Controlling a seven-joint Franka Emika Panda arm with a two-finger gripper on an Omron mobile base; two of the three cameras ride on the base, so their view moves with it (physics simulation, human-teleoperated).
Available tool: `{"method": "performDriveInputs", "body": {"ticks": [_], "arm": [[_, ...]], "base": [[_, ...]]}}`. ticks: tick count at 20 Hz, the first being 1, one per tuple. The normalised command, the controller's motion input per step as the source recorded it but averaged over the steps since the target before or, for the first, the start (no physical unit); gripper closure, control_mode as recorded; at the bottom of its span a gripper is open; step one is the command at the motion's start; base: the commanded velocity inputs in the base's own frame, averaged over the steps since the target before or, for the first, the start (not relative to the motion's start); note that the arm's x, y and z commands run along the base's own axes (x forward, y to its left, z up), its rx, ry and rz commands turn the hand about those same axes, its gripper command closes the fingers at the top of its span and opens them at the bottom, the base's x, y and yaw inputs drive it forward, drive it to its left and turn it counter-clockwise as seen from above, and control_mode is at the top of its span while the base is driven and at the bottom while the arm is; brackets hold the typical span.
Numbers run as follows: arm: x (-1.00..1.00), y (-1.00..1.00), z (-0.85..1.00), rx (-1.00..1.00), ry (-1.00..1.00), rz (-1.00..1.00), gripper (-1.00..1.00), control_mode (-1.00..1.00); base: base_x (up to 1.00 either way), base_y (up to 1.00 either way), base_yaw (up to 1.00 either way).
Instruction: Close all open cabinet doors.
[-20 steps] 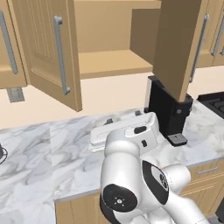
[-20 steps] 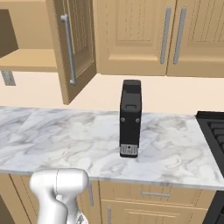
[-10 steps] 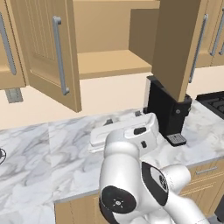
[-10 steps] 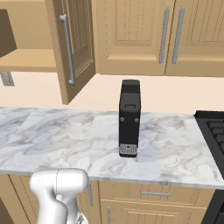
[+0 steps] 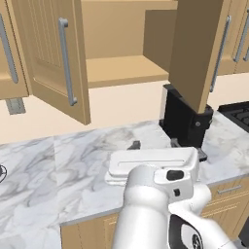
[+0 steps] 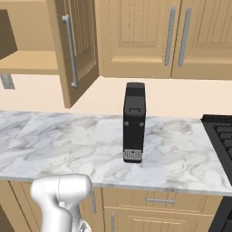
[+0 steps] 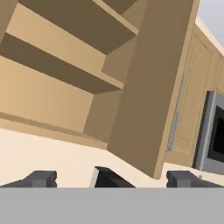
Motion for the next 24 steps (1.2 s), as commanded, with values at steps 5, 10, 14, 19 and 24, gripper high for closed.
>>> {"method": "performDriveInputs", "body": {"ticks": [5,10,14,19,24], "arm": [[-0.08,-1.0,-0.29,0.09,-0.21,0.06,-1.0,-1.0],[-0.13,-1.0,-0.35,0.1,-0.14,0.06,-1.0,-1.0],[-0.22,-1.0,-0.48,0.12,-0.18,0.07,-1.0,-1.0],[-0.21,-1.0,-0.39,0.19,-0.22,0.1,-1.0,-1.0],[0.06,-1.0,-0.22,0.28,-0.1,0.05,-1.0,-1.0]], "base": [[0.0,0.0,0.0],[0.0,0.0,0.0],[0.0,0.0,0.0],[0.0,0.0,0.0],[0.0,0.0,0.0]]}}
